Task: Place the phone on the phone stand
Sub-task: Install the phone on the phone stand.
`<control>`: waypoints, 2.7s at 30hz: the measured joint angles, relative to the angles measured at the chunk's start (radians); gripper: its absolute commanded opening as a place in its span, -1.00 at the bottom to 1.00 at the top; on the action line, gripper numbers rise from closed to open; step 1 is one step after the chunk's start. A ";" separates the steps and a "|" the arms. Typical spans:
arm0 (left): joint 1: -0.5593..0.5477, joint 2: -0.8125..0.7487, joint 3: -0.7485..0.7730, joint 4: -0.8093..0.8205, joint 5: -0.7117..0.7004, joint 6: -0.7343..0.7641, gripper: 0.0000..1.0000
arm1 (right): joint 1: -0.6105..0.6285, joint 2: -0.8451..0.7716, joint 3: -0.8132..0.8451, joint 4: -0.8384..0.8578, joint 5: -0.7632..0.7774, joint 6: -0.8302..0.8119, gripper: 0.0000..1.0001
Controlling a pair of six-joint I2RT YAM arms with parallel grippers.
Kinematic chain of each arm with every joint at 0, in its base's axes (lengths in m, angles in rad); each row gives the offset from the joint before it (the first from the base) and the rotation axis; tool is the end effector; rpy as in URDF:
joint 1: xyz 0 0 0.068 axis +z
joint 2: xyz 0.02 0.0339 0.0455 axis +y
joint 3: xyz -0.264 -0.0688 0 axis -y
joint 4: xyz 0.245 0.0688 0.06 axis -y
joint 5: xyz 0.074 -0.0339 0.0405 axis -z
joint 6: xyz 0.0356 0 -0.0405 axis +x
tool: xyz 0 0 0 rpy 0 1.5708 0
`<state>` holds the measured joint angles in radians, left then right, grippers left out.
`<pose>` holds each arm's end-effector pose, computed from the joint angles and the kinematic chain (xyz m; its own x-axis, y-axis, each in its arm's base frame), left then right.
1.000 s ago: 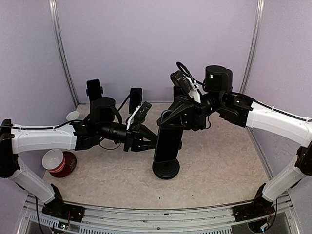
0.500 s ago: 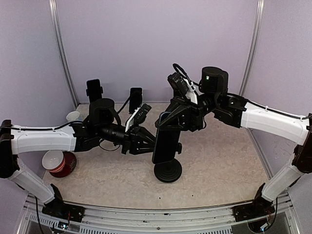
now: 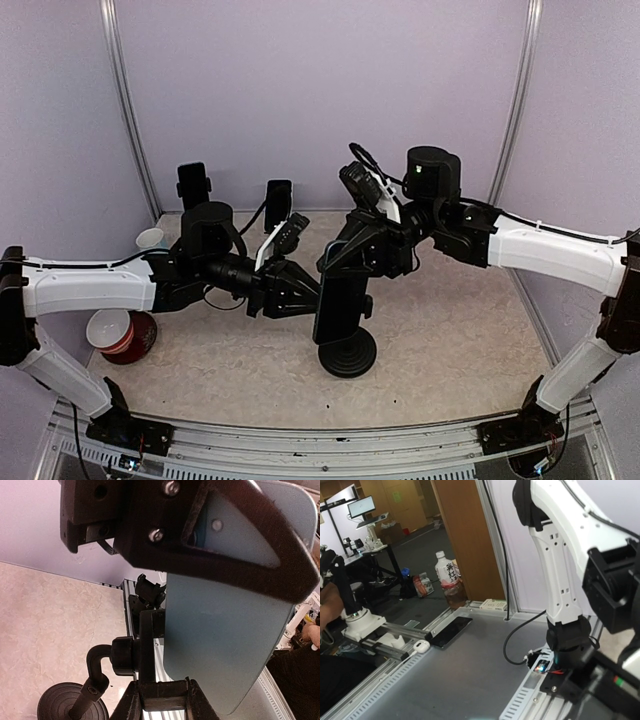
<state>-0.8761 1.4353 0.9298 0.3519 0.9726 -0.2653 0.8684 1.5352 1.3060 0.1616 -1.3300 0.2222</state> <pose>0.1827 -0.2652 0.2945 -0.3450 0.1834 -0.9205 0.8963 -0.2267 -0.3811 0.1966 0.2858 0.3745 -0.2206 -0.1793 -0.9587 -0.7785 -0.5598 0.2839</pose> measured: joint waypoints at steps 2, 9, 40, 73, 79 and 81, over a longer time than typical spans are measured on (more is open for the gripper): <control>0.000 -0.002 0.000 0.001 0.005 0.000 -1.00 | 0.000 0.003 -0.012 0.009 -0.002 0.002 -1.00; 0.000 -0.010 -0.008 0.008 0.011 0.000 -1.00 | -0.008 0.004 -0.052 0.048 -0.007 0.018 -1.00; 0.006 -0.017 -0.020 0.009 -0.013 0.000 -1.00 | -0.013 0.017 -0.142 0.230 -0.001 0.121 -1.00; 0.022 -0.017 -0.023 -0.010 -0.104 0.001 -1.00 | -0.063 0.017 -0.159 0.105 0.097 -0.001 -1.00; 0.021 -0.017 -0.023 -0.025 -0.117 0.005 -1.00 | -0.067 0.017 -0.159 0.070 0.096 -0.056 -1.00; 0.021 -0.017 -0.023 -0.030 -0.118 0.006 -1.00 | -0.068 0.017 -0.159 0.061 0.095 -0.070 -1.00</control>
<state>-0.8547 1.4181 0.9073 0.3218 0.8543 -0.2588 0.8009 1.5520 1.1473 0.2226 -1.2346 0.1520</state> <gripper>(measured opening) 0.230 0.095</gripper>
